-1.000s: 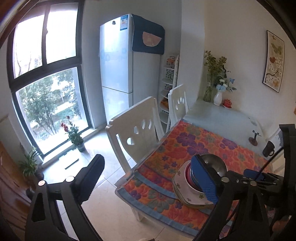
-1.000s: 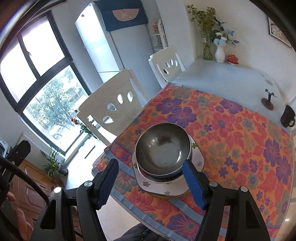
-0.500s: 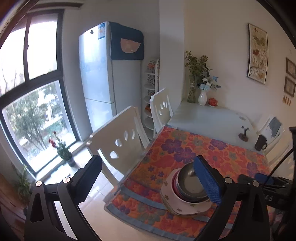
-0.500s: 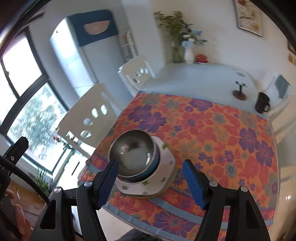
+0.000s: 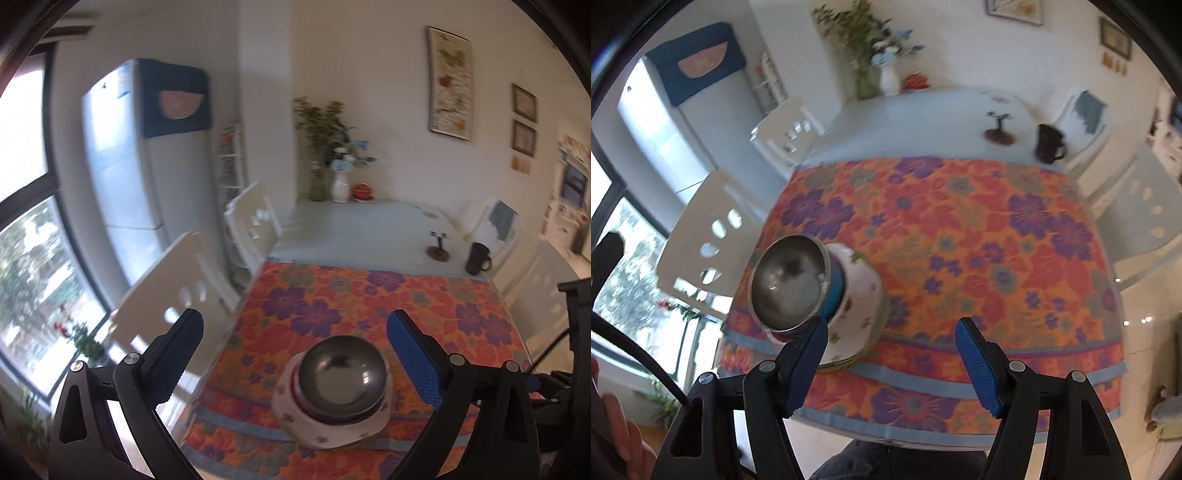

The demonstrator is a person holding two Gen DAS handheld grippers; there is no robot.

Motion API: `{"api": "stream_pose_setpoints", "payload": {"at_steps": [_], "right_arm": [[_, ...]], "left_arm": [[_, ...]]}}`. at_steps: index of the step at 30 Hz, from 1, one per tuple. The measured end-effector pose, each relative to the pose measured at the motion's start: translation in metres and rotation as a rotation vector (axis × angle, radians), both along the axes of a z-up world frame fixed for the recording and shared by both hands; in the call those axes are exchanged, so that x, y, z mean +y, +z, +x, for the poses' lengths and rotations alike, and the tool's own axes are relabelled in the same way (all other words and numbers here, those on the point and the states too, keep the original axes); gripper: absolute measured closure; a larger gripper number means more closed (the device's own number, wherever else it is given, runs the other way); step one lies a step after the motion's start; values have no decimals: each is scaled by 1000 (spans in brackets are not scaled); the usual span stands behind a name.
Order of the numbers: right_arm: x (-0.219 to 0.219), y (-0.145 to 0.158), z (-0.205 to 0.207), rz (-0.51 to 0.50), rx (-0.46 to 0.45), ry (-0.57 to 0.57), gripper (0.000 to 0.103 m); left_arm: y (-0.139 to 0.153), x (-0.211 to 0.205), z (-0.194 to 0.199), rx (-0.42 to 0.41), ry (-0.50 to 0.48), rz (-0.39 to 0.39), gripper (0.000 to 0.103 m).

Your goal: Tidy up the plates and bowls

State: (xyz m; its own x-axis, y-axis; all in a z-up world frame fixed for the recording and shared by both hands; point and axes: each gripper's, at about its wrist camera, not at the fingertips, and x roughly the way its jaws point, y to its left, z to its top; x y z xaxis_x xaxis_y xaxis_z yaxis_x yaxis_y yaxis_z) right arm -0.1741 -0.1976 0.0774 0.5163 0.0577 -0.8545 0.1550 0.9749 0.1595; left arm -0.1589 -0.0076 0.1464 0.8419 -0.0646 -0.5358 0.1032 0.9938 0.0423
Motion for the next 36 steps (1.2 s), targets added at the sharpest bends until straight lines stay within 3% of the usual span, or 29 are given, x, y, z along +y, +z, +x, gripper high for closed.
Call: {"api": "stream_pose_setpoints", "payload": {"at_steps": [8, 16, 22, 26, 36], "right_arm": [[-22, 2, -21, -88, -17, -133, 34], [-40, -7, -17, -135, 5, -227, 34], [-43, -10, 5, -131, 22, -193, 30], [-42, -17, 20, -184, 33, -145, 30], [-121, -42, 49, -173, 66, -35, 30]], "left_arm": [[3, -33, 16, -15, -116, 29, 3], [-5, -41, 21, -16, -120, 134, 0], [-17, -46, 36, 51, -106, 155, 0], [-24, -59, 44, 97, -68, 165, 0], [-42, -162, 62, 162, 6, 197, 0]]}}
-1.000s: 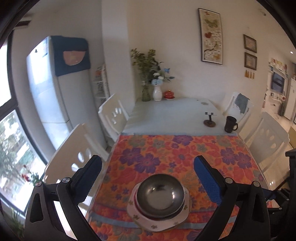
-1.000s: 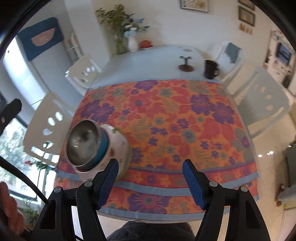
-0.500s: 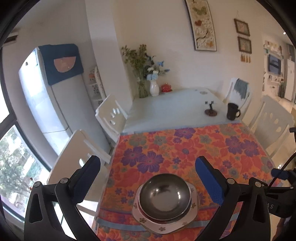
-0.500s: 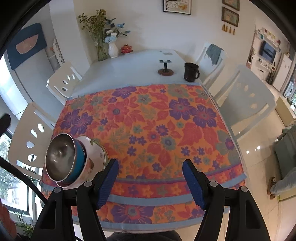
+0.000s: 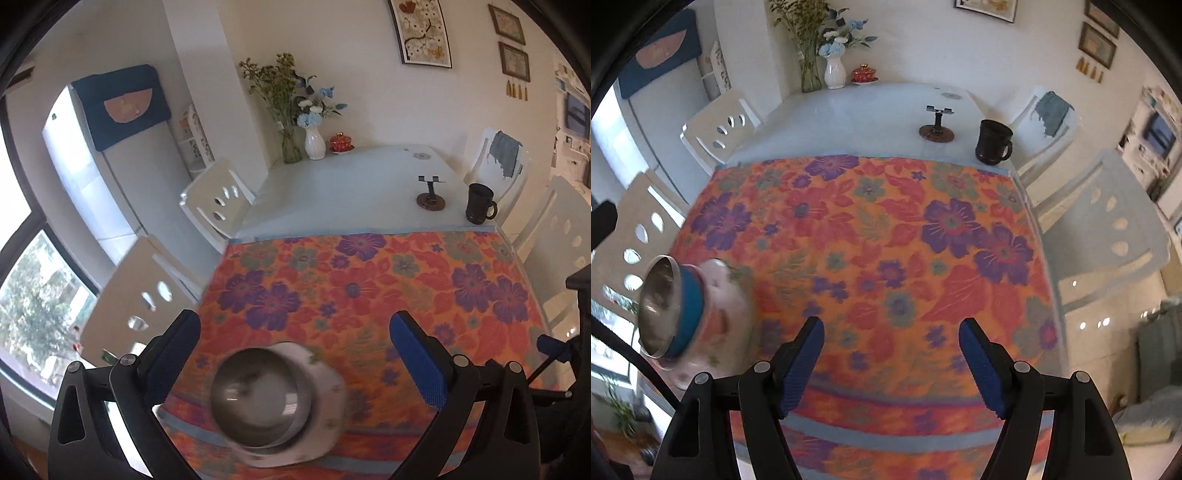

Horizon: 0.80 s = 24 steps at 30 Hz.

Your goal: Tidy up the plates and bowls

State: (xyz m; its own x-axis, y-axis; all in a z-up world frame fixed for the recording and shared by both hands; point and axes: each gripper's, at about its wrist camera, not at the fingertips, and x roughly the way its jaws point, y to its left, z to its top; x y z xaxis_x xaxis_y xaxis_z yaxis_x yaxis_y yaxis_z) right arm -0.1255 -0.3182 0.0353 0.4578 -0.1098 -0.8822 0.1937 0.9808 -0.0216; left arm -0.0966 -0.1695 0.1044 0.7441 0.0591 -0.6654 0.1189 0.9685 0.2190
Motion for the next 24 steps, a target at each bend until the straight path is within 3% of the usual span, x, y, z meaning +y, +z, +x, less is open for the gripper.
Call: {"api": "stream_pose_setpoints", "payload": {"at_steps": [3, 8, 10, 24], "right_arm": [[-37, -5, 8, 0, 7, 28, 30], [-83, -15, 23, 10, 27, 21, 30], [-96, -19, 29, 23, 35, 15, 30], [-129, -17, 35, 27, 41, -56, 30]], "left_arm": [[-11, -36, 8, 32, 13, -42, 0], [-22, -85, 16, 41, -19, 15, 0], [-26, -96, 23, 60, -37, 0, 0], [-39, -124, 52, 122, -57, -12, 0]]}}
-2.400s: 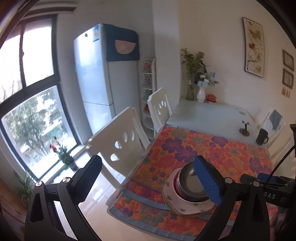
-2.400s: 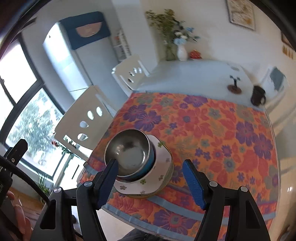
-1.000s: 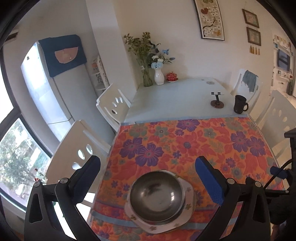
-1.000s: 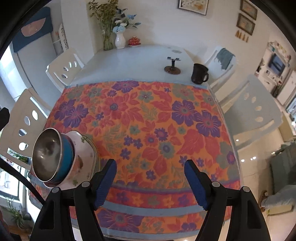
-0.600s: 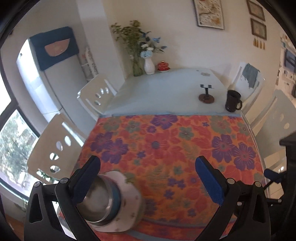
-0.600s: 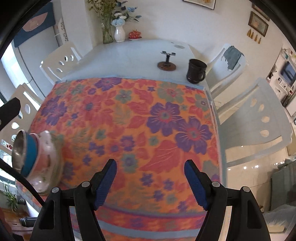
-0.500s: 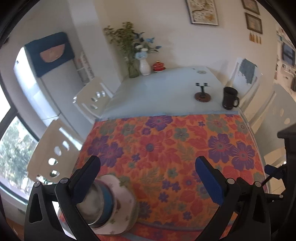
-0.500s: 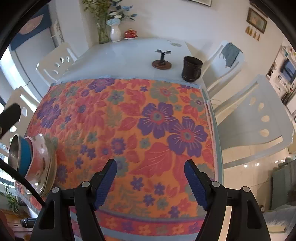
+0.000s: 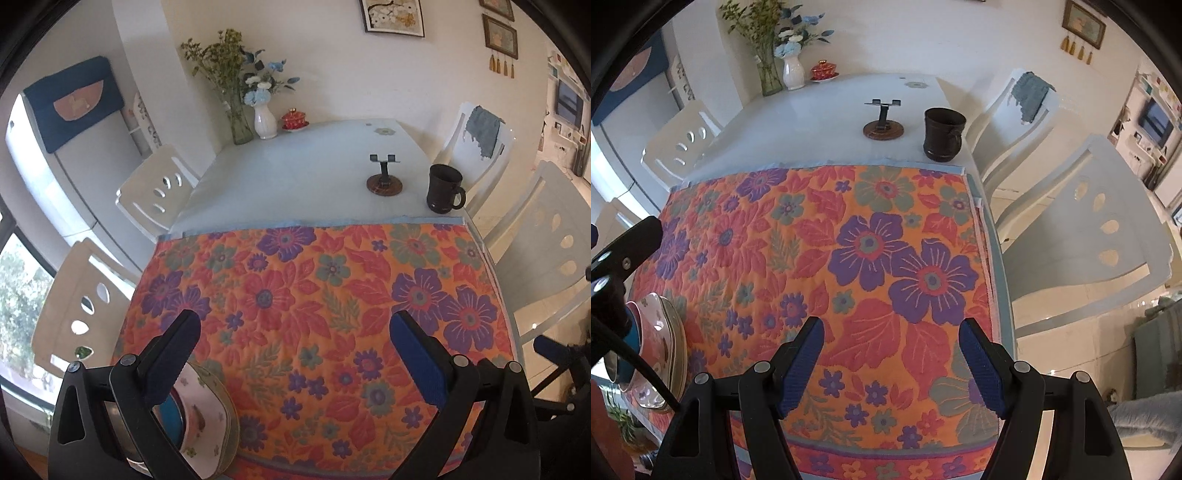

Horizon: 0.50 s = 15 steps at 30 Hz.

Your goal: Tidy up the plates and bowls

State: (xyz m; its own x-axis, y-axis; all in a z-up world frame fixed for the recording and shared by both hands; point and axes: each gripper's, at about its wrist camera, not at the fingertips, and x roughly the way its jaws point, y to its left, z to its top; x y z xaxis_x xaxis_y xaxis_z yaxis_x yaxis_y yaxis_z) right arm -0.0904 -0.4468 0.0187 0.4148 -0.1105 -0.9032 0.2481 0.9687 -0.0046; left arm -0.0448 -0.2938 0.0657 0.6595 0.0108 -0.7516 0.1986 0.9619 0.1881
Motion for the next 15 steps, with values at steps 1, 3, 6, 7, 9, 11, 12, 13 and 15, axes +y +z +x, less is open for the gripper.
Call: {"api": "stream_pose_setpoints", "payload": {"at_steps": [1, 3, 6, 7, 9, 11, 12, 13, 15], "right_arm": [[-1, -2, 0, 8, 9, -7, 30], [-3, -4, -2, 34, 12, -22, 30], [-3, -5, -2, 24, 9, -28, 30], [-2, -5, -2, 23, 7, -27, 30], [0, -5, -3, 25, 9, -24, 30], [2, -4, -4, 26, 10, -26, 30], [4, -1, -6, 33, 4, -30, 30], [5, 2, -8, 38, -2, -35, 30], [8, 10, -13, 39, -21, -53, 30]], "left_arm": [[-1, 0, 0, 5, -2, -1, 0], [-3, 0, 1, 8, -4, 5, 0], [-9, 3, 2, 42, 3, -21, 0], [-11, 5, 1, 58, 4, -28, 0], [-13, 6, -4, 62, -1, -26, 0], [-10, 9, -12, 53, -6, -34, 0], [-7, 12, -16, 47, -11, -44, 0], [-6, 14, -19, 42, -15, -45, 0], [-3, 17, -24, 26, -25, -28, 0]]}}
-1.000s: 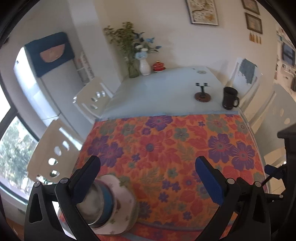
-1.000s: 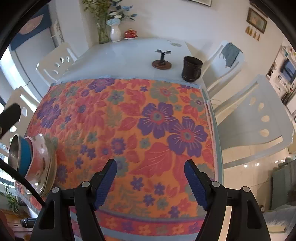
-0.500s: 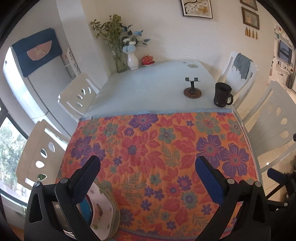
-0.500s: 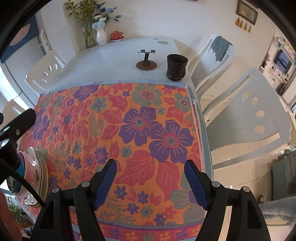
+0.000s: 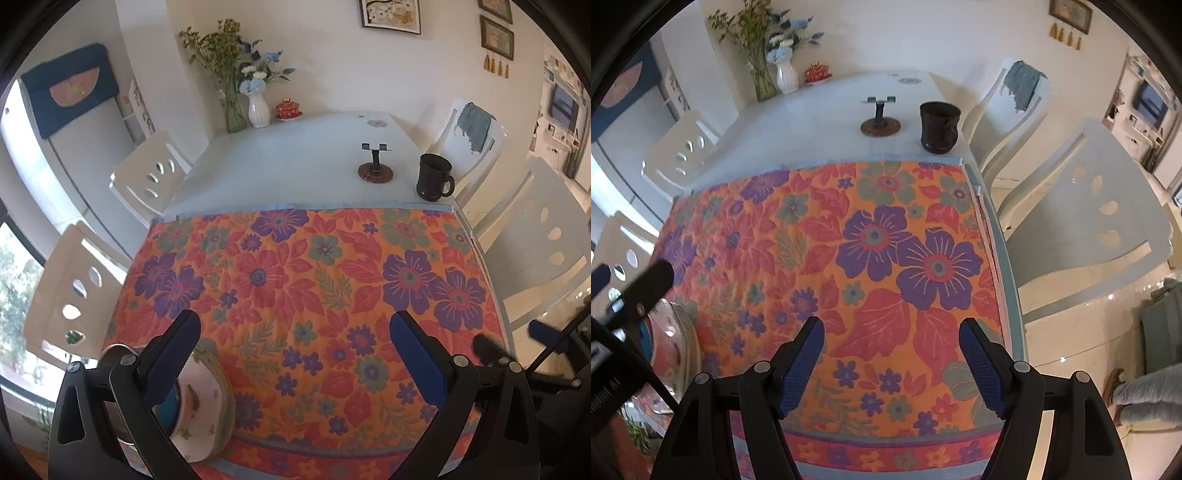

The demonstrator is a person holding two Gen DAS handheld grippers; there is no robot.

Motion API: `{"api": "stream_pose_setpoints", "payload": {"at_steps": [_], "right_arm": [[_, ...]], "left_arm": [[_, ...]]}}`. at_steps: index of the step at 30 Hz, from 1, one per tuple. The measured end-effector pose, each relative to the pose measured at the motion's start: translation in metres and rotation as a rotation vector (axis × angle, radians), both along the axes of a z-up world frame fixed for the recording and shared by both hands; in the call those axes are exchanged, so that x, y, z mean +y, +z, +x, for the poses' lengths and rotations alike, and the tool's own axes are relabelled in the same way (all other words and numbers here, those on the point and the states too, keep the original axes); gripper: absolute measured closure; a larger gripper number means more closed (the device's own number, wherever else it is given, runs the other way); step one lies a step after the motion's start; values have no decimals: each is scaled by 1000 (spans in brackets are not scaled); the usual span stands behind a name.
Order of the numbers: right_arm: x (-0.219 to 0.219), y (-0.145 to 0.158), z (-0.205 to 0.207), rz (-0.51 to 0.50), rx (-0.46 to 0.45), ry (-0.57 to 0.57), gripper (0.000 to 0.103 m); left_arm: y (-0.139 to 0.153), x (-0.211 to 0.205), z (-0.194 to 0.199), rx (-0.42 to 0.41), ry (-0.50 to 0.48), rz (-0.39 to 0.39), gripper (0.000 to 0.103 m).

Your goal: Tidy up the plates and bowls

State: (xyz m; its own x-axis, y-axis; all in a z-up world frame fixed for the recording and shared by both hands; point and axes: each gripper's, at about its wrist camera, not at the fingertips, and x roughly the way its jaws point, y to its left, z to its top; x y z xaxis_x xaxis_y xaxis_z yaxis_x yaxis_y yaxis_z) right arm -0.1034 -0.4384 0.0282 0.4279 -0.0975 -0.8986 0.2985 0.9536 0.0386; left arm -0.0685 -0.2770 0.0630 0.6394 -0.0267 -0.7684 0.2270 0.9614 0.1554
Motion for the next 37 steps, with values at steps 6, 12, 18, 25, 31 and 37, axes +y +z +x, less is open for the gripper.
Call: {"api": "stream_pose_setpoints", "payload": {"at_steps": [6, 12, 18, 25, 31, 37], "right_arm": [[4, 21, -28, -40, -62, -111, 30], [1, 33, -49, -28, -111, -179, 30], [8, 22, -39, -12, -82, -130, 29], [9, 5, -16, -36, -10, 6, 29], [17, -8, -1, -37, 0, 20, 29], [16, -24, 11, -15, -27, 32, 29]], "left_arm": [[36, 8, -22, -100, -24, 40, 0], [43, 24, -23, -93, -41, 1, 0], [17, 25, -17, -26, -31, 13, 0], [-15, 20, -2, 78, -22, 2, 0], [-26, 18, 12, 87, -7, 7, 0], [-55, 9, 33, 82, -4, 1, 1]]}}
